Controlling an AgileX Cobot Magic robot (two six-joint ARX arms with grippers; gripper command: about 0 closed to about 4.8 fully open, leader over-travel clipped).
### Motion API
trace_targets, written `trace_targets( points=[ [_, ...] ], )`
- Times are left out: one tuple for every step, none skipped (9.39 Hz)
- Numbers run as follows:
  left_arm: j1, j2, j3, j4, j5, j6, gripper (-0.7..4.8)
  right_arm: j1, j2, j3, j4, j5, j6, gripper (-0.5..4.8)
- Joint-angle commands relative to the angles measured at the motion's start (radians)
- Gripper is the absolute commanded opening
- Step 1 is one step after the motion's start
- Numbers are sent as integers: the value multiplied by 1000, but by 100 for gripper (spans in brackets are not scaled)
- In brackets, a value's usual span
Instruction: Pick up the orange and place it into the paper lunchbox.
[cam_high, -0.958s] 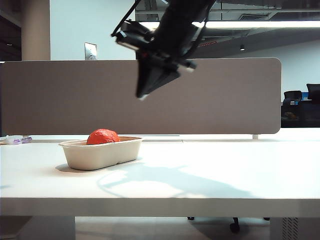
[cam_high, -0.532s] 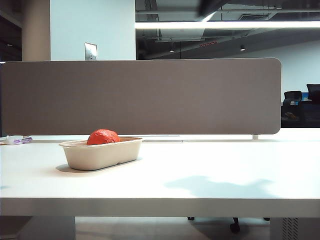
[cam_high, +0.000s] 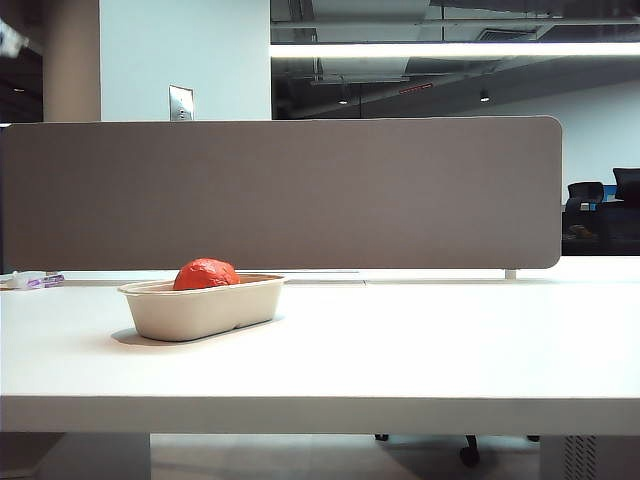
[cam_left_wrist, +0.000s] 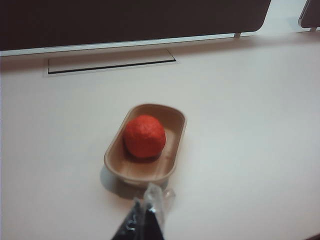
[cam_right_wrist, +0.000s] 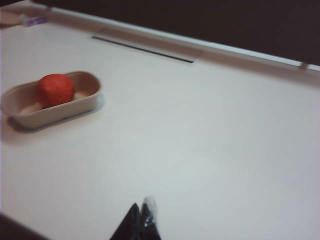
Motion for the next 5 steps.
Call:
trace_targets(
  points=[
    [2,-72,-204,224,31,11,-5,3,-252,-99,82,-32,106,-5],
    [2,-72,-215,243,31,10,-5,3,-262,-99,79,-29,106,-5],
    [2,-72,-255,275,31,1,-5,1,-318,-99,70,-29,106,-5],
    [2,-72,-264,279,31,1,-5,1,-329,-99,69,-29,106,-5],
    [2,-72,-281,294,35,1,-5,1,-352,-99,69,-29,106,-5]
  ],
)
